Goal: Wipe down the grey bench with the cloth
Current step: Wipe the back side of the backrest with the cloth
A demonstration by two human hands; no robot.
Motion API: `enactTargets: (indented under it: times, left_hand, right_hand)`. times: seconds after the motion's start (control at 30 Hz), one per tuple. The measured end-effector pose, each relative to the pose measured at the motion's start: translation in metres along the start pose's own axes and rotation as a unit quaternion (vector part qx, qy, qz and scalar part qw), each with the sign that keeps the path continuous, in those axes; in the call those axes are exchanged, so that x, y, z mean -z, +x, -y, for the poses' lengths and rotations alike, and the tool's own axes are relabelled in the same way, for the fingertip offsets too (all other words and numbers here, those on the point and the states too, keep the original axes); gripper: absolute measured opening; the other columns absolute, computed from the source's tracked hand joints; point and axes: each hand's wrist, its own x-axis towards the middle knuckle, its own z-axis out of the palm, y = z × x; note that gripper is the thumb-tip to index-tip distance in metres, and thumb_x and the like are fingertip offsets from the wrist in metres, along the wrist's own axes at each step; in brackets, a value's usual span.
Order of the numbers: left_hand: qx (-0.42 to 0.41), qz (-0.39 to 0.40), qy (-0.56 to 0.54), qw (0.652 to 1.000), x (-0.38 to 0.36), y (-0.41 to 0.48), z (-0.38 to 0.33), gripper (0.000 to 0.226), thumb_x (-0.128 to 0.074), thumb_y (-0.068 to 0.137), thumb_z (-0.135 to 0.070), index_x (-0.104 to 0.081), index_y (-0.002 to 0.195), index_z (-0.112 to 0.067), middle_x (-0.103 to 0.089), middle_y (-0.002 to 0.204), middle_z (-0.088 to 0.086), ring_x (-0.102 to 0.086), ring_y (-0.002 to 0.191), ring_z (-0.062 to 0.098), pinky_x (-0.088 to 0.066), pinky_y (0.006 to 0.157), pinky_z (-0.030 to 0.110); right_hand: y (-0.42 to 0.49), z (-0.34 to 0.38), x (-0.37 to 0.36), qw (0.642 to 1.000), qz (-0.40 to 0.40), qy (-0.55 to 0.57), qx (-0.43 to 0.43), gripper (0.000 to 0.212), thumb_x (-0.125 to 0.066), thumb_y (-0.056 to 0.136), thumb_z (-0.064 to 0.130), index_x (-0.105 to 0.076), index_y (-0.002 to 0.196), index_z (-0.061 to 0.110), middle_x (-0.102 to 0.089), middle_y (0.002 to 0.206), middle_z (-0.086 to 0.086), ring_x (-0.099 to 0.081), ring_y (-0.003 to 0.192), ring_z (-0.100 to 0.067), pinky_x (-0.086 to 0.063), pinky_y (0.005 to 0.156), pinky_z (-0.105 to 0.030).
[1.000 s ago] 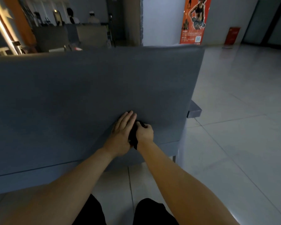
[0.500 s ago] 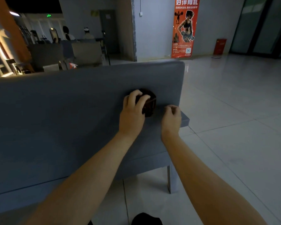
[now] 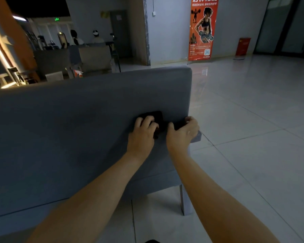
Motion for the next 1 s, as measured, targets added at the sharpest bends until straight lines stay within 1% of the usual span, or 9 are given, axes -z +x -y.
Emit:
enactTargets:
  times: [0.1,0.2,0.37,0.43,0.53,0.63,0.73,0.87,1.0]
  left_hand:
    - [0.025,0.05,-0.006,0.998,-0.008,-0.01,-0.001,0.022,-0.066,0.09,-0.003,-0.066,0.108,-0.015,-0.052,0.129,-0.002,-0.045,0.114,0.025,-0.043,0.052,0.032]
    - [0.047,0.127,0.005,0.991,-0.016,-0.026,-0.005,0.024,-0.06,0.095,-0.007,-0.062,0.117,-0.016,-0.043,0.136,-0.002,-0.04,0.119,0.023,-0.044,0.064,0.034]
    - [0.05,0.172,-0.046,0.983,-0.014,-0.04,-0.005,0.015,-0.058,0.095,-0.011,-0.063,0.108,-0.016,-0.044,0.121,0.0,-0.044,0.109,0.022,-0.045,0.073,0.034]
    - [0.053,0.143,-0.087,0.985,-0.004,-0.041,-0.004,0.018,-0.053,0.098,-0.008,-0.067,0.108,-0.015,-0.048,0.117,0.0,-0.046,0.107,0.021,-0.048,0.079,0.036]
    - [0.02,0.001,-0.1,0.995,0.02,-0.034,-0.008,0.029,-0.06,0.086,0.007,-0.071,0.106,-0.01,-0.054,0.117,0.007,-0.052,0.107,0.025,-0.056,0.073,0.039]
    - [0.023,-0.099,-0.092,0.991,0.036,-0.009,-0.012,0.033,-0.065,0.082,0.006,-0.071,0.111,-0.009,-0.056,0.124,0.009,-0.057,0.11,0.027,-0.054,0.08,0.031]
    - [0.057,-0.107,-0.082,0.989,0.028,0.005,-0.018,0.036,-0.07,0.081,0.005,-0.069,0.114,-0.008,-0.055,0.128,0.011,-0.058,0.111,0.031,-0.057,0.083,0.038]
    - [0.028,-0.067,-0.068,0.995,-0.002,-0.012,-0.01,0.056,-0.075,0.075,0.006,-0.065,0.126,-0.014,-0.051,0.138,0.009,-0.044,0.126,0.032,-0.055,0.087,0.041]
    - [0.013,-0.093,-0.055,0.994,-0.016,-0.009,0.004,0.062,-0.069,0.065,0.017,-0.073,0.116,-0.017,-0.066,0.119,0.005,-0.048,0.112,0.025,-0.059,0.078,0.042]
  right_hand:
    - [-0.01,-0.005,-0.005,0.998,0.019,0.033,-0.043,0.055,-0.067,0.089,0.004,-0.042,0.138,0.009,-0.037,0.139,-0.01,-0.036,0.127,-0.024,-0.03,0.1,-0.022]
    - [-0.017,-0.012,0.0,0.997,0.058,-0.004,-0.05,0.05,-0.067,0.088,0.004,-0.045,0.133,0.01,-0.037,0.139,-0.011,-0.038,0.128,-0.029,-0.034,0.103,-0.028]
    - [-0.023,-0.012,0.018,0.99,0.113,-0.063,-0.051,0.047,-0.065,0.088,0.009,-0.047,0.132,0.012,-0.042,0.138,-0.012,-0.043,0.127,-0.03,-0.042,0.106,-0.043]
    - [-0.019,-0.005,0.027,0.995,0.08,-0.035,-0.04,0.052,-0.063,0.088,0.005,-0.045,0.137,0.009,-0.04,0.14,-0.012,-0.037,0.131,-0.029,-0.039,0.109,-0.04]
    - [0.0,0.006,0.035,0.995,0.082,0.007,-0.051,0.067,-0.063,0.092,0.007,-0.033,0.152,0.012,-0.036,0.152,-0.009,-0.033,0.141,-0.026,-0.032,0.113,-0.03]
    - [0.006,0.005,0.028,0.989,0.133,0.033,-0.055,0.073,-0.059,0.088,0.007,-0.032,0.155,0.02,-0.047,0.149,-0.004,-0.044,0.138,-0.024,-0.039,0.117,-0.044]
    - [-0.002,-0.005,0.024,0.989,0.136,0.048,-0.035,0.073,-0.055,0.087,0.008,-0.033,0.155,0.025,-0.048,0.148,0.003,-0.045,0.137,-0.018,-0.038,0.117,-0.039]
    - [0.001,-0.019,0.018,0.991,0.127,0.049,-0.011,0.069,-0.052,0.086,0.024,-0.033,0.151,0.035,-0.053,0.143,0.005,-0.049,0.134,-0.017,-0.043,0.113,-0.048]
    - [0.0,-0.023,0.016,0.992,0.119,0.029,0.0,0.073,-0.049,0.085,0.028,-0.028,0.154,0.038,-0.05,0.146,0.005,-0.047,0.136,-0.02,-0.043,0.111,-0.052]
